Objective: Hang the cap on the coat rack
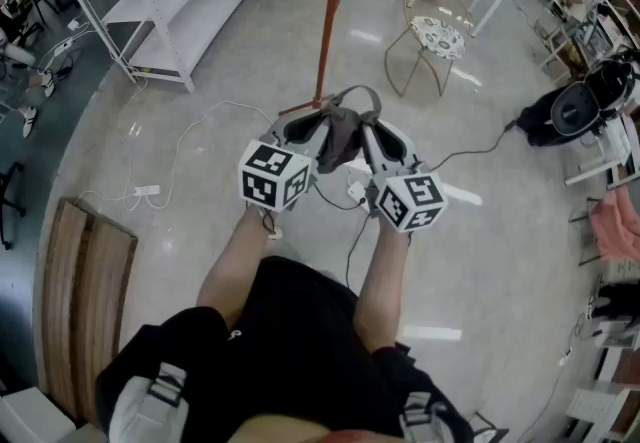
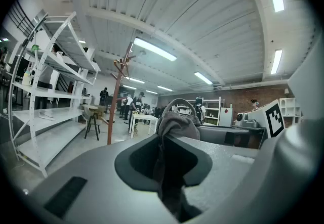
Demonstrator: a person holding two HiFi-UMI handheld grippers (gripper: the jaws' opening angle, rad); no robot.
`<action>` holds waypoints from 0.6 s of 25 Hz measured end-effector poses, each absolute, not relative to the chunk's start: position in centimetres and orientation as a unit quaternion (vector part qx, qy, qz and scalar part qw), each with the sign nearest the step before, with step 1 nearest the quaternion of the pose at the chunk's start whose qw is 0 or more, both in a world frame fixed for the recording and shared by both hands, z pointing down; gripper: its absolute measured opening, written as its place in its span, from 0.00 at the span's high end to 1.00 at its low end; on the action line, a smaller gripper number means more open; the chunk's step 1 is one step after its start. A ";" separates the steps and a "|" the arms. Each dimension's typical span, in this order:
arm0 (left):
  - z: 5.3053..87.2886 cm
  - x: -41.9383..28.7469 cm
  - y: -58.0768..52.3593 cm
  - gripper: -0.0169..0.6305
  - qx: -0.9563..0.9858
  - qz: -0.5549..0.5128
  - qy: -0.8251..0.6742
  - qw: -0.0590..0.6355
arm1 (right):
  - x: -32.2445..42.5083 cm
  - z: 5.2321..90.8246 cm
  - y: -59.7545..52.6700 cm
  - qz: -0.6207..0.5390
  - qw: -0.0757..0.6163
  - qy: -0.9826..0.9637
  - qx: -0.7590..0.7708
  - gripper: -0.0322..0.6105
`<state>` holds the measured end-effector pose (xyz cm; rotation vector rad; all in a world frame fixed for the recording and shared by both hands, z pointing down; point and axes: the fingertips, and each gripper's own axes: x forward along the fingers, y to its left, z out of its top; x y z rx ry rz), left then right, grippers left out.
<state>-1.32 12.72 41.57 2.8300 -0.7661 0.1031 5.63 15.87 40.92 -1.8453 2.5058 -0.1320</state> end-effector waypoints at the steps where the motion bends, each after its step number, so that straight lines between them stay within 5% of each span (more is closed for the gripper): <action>1: 41.6 -1.2 12.6 0.93 0.959 0.032 -0.257 0.112 | 5.8 41.1 15.9 -0.043 0.011 0.804 -0.594 0.91; 15: 42.8 0.5 12.2 0.93 0.961 0.030 -0.249 0.119 | 8.3 42.3 15.4 -0.039 0.007 0.778 -0.627 0.90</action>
